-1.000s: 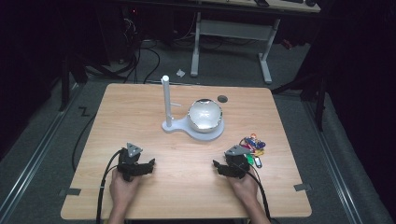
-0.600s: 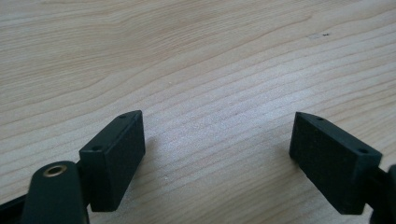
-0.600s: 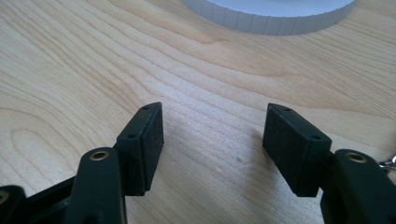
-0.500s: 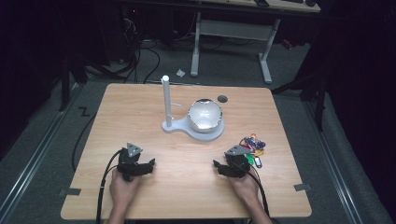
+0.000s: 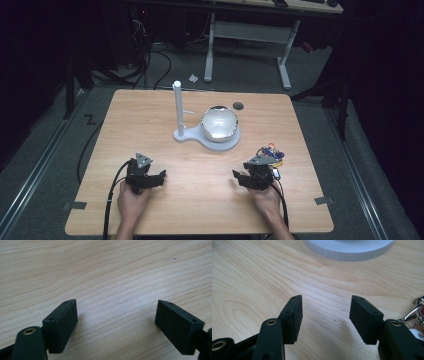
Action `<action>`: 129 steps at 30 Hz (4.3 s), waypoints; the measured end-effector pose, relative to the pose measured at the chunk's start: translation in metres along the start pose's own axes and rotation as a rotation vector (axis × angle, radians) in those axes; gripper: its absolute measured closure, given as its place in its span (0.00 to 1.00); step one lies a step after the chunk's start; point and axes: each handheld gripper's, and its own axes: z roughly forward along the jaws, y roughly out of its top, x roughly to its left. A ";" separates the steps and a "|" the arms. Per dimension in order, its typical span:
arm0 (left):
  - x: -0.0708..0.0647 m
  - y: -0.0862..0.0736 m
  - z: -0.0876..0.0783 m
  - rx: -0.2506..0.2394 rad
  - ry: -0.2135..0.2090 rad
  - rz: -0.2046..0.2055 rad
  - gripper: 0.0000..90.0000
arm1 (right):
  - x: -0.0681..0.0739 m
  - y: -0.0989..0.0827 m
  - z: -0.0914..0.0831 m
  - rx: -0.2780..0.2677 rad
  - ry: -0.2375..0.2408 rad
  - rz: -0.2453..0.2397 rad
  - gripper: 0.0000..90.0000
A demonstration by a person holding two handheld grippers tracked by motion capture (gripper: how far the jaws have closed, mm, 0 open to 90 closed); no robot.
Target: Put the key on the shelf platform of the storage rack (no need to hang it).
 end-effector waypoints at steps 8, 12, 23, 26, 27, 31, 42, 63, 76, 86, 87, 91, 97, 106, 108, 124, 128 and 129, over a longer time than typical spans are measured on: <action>0.000 0.000 0.000 0.000 0.000 0.000 0.21 | -0.002 0.001 -0.006 -0.022 0.025 0.030 0.52; 0.000 0.000 0.000 0.000 0.000 0.000 0.21 | -0.006 0.002 -0.013 -0.065 0.027 0.058 0.53; 0.000 0.000 0.000 0.000 0.000 0.000 0.21 | -0.021 0.001 -0.030 -0.108 -0.010 0.072 0.52; 0.000 0.000 0.000 0.000 0.000 0.000 0.21 | -0.027 0.001 -0.035 -0.122 -0.026 0.077 0.52; 0.000 0.000 0.000 0.000 0.000 0.000 0.21 | -0.031 0.001 -0.037 -0.126 -0.031 0.088 0.52; 0.000 0.000 0.000 0.000 0.000 -0.001 0.21 | -0.037 -0.001 -0.041 -0.134 -0.044 0.098 0.53; 0.000 0.000 0.000 0.000 0.000 -0.002 0.21 | -0.058 -0.003 -0.049 -0.134 -0.093 0.122 0.53; 0.000 0.000 0.000 -0.001 0.000 -0.001 0.21 | -0.103 0.002 -0.039 -0.082 -0.157 0.213 0.52; 0.000 0.000 0.000 0.000 0.000 -0.001 0.21 | -0.111 0.001 -0.014 -0.025 -0.191 0.202 0.47; 0.000 0.000 0.000 -0.001 0.000 -0.001 0.21 | -0.110 0.012 0.000 0.019 -0.192 0.156 0.48; 0.000 0.000 0.000 -0.001 0.000 -0.001 0.21 | -0.110 0.012 0.000 0.019 -0.192 0.156 0.48; 0.000 0.000 0.000 -0.001 0.000 -0.001 0.21 | -0.111 0.010 0.006 0.044 -0.190 0.151 0.49; 0.000 0.000 0.000 0.000 0.000 -0.001 0.21 | -0.110 0.008 0.010 0.062 -0.200 0.134 0.53; 0.000 0.000 0.000 -0.001 -0.001 -0.001 0.21 | -0.105 0.008 0.010 0.070 -0.231 0.066 0.74; 0.000 0.000 0.000 0.000 -0.001 -0.001 0.21 | -0.104 0.008 0.010 0.069 -0.227 0.066 0.76; 0.000 0.000 0.000 -0.001 -0.001 -0.001 0.21 | -0.108 0.006 0.007 0.048 -0.196 0.076 0.81; 0.000 0.000 0.000 -0.001 -0.001 -0.001 0.21 | -0.110 0.005 0.003 0.023 -0.188 0.088 0.82; 0.000 0.000 0.000 0.000 -0.001 -0.001 0.21 | -0.110 0.005 0.001 0.019 -0.187 0.092 0.82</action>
